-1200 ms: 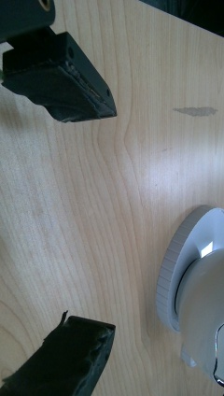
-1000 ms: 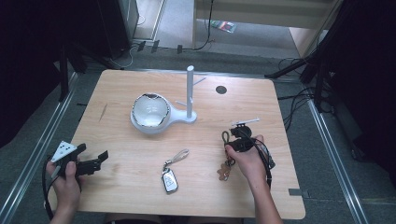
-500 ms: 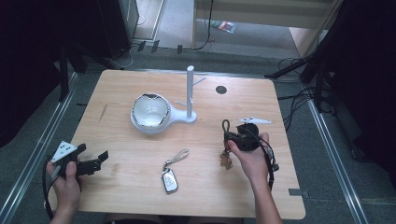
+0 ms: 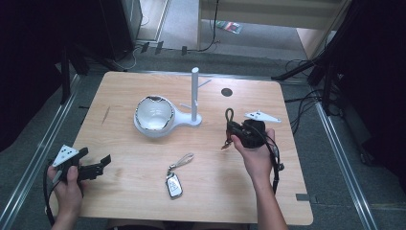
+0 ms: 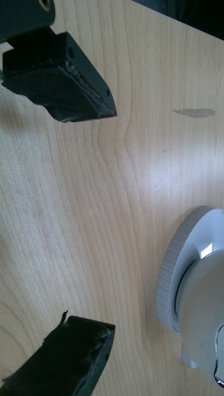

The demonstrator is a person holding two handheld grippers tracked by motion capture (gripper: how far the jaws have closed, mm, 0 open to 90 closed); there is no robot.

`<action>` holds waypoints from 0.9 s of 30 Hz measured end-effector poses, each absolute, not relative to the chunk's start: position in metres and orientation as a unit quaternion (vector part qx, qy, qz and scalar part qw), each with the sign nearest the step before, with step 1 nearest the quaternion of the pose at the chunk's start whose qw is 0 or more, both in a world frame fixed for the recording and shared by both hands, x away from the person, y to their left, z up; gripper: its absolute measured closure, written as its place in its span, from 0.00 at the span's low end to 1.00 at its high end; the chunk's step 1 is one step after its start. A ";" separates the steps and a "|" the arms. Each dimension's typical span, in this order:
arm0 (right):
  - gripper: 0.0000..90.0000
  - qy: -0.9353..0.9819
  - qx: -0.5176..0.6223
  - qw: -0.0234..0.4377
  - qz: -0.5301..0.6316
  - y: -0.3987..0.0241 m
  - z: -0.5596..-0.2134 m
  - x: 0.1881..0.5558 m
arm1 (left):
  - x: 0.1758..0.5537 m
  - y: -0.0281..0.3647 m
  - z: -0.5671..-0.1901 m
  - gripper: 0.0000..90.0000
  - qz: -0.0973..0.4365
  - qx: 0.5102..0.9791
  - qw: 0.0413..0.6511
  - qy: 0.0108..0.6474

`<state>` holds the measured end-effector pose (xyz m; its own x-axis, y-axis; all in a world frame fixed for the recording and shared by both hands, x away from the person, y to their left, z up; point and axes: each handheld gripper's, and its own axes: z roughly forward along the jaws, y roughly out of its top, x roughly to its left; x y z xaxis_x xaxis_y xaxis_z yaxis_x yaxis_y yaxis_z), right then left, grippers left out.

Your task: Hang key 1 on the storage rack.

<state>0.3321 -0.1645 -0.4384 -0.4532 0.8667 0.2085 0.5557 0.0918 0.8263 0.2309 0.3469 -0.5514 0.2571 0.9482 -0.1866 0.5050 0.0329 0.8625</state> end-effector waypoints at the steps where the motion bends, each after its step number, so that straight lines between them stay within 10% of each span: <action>1: 0.90 0.718 0.492 0.175 0.461 -0.163 -0.437 0.333 | 0.231 0.347 -0.551 0.01 0.245 0.651 0.453 0.558; 27: 0.90 0.699 0.442 0.205 0.524 -0.141 -0.417 0.355 | 0.231 0.348 -0.552 0.01 0.246 0.652 0.453 0.556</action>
